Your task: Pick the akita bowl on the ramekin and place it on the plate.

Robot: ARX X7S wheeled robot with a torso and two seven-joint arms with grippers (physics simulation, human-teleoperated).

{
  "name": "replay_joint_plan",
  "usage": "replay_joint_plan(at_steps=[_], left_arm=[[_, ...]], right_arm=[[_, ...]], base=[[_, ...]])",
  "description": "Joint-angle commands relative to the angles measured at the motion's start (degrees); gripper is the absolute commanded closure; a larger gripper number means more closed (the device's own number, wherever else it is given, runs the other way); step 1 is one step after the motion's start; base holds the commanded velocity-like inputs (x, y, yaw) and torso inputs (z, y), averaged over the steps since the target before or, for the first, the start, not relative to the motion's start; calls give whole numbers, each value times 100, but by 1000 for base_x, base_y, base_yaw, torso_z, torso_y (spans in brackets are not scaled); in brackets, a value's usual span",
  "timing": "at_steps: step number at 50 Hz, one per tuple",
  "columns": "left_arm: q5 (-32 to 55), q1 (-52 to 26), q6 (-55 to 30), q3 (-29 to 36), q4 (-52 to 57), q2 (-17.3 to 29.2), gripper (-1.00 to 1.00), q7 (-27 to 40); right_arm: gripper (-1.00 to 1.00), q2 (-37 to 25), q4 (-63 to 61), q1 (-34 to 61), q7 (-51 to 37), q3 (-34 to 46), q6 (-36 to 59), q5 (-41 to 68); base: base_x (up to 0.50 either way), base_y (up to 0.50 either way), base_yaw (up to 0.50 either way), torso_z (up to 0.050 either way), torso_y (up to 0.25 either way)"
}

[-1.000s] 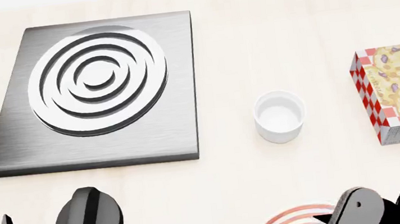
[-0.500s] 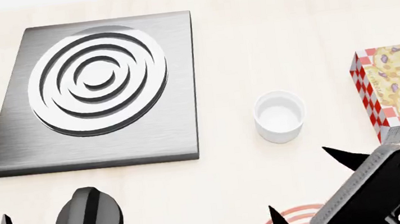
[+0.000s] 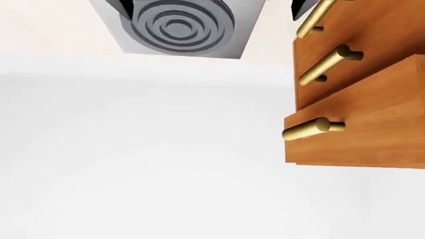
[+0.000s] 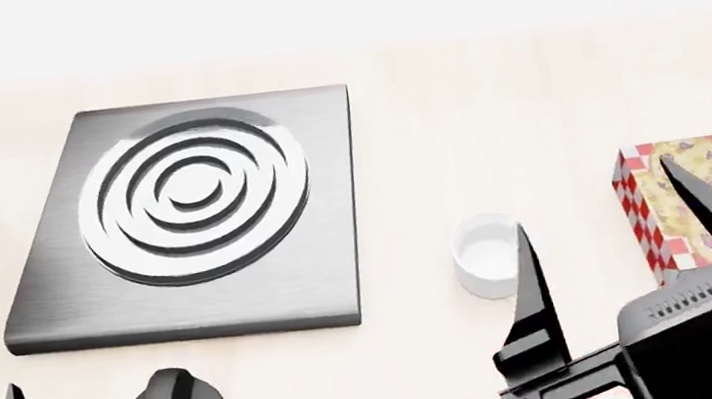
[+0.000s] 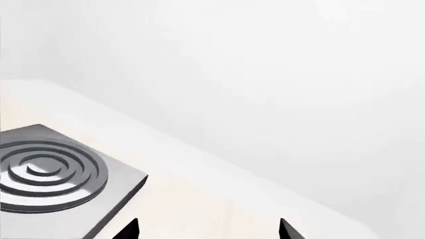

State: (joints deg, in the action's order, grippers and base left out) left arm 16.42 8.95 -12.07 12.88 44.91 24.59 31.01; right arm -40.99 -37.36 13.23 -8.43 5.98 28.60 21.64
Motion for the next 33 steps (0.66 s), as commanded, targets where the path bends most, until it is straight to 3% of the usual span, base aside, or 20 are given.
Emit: replay_joint_plan(at_steps=[1,33], left_arm=[[-3,-4,7,4,15,31,-100,12],[-2,23,72,29,53,102,-100,23]], right_arm=[[-100,370,140,-185,-310,-240,-669,-181],[-100,788,302,-851,-343,-795,-2229,-149]], base=[[0,0,0,0,250],[0,0,0,0,250]])
